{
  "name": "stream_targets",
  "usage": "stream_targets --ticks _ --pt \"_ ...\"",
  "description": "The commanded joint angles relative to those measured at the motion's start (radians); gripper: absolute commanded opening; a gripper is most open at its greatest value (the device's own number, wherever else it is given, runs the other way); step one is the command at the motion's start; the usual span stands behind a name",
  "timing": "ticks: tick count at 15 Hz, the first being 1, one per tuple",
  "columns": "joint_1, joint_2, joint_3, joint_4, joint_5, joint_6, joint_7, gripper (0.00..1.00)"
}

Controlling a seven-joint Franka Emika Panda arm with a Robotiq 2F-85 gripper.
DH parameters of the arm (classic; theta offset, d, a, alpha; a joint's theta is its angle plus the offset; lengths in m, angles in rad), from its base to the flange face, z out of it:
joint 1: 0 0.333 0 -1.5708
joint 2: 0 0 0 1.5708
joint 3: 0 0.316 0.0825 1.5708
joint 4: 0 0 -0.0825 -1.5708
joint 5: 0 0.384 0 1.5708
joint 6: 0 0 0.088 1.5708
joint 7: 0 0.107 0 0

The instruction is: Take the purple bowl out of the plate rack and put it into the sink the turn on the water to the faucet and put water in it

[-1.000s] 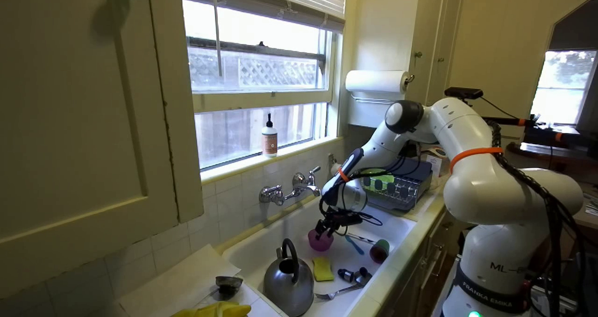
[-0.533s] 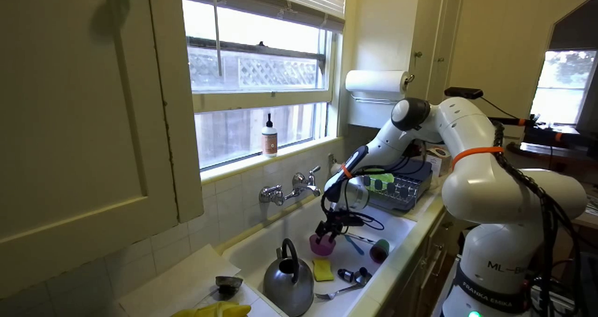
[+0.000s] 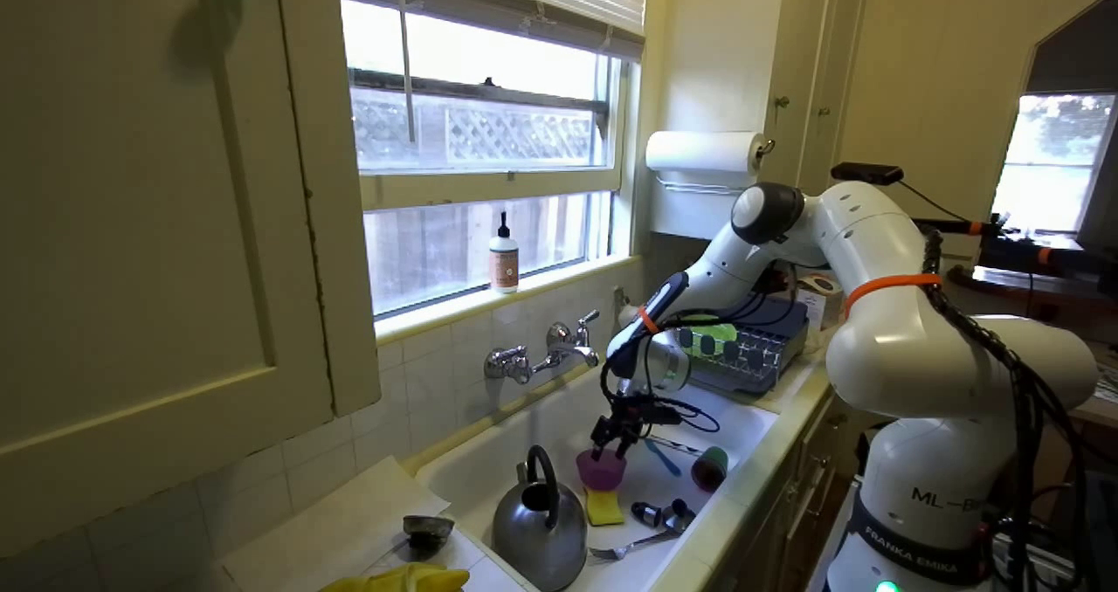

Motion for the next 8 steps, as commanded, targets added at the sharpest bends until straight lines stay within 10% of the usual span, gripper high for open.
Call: stream_targets --ticks 1,8 --pt "-0.001 -0.024 0.0 -0.017 0.009 -0.018 -0.003 1.0" --pt "-0.013 -0.086 -0.008 -0.068 0.006 -0.006 -0.007 1.0"
